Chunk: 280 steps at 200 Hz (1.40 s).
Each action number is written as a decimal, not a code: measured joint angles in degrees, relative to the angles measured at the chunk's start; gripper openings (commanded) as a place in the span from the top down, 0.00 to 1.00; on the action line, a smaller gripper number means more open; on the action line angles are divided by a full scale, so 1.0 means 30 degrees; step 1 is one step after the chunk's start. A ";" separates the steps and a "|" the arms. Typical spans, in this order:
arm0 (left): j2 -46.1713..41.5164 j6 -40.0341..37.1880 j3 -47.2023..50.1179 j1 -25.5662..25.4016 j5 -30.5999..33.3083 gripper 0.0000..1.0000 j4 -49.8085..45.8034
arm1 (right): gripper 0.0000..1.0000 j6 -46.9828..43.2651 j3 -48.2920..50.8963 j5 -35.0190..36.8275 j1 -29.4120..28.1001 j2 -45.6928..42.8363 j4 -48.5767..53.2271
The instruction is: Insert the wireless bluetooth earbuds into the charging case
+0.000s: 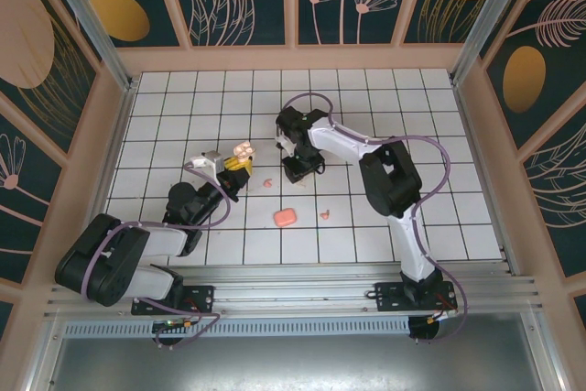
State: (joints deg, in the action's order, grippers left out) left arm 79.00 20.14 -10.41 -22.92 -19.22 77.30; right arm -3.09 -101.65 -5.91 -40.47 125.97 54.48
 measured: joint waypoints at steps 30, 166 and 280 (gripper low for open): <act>0.0000 -0.0066 0.0000 0.0000 0.0007 0.88 -0.0153 | 0.66 -0.0022 -0.0080 -0.0058 -0.0087 0.0109 0.0000; 0.0000 -0.0131 0.0000 0.0000 0.0015 0.88 -0.0291 | 0.65 -0.0007 -0.0080 -0.0379 -0.0138 0.0299 0.0022; 0.0000 -0.0131 0.0000 0.0000 0.0007 0.88 -0.0291 | 0.74 0.0226 0.0386 0.0073 -0.0153 0.0619 0.0306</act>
State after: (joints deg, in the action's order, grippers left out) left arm 79.00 19.75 -10.41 -22.92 -19.20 76.42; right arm -2.42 -100.49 -5.69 -40.93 127.83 55.40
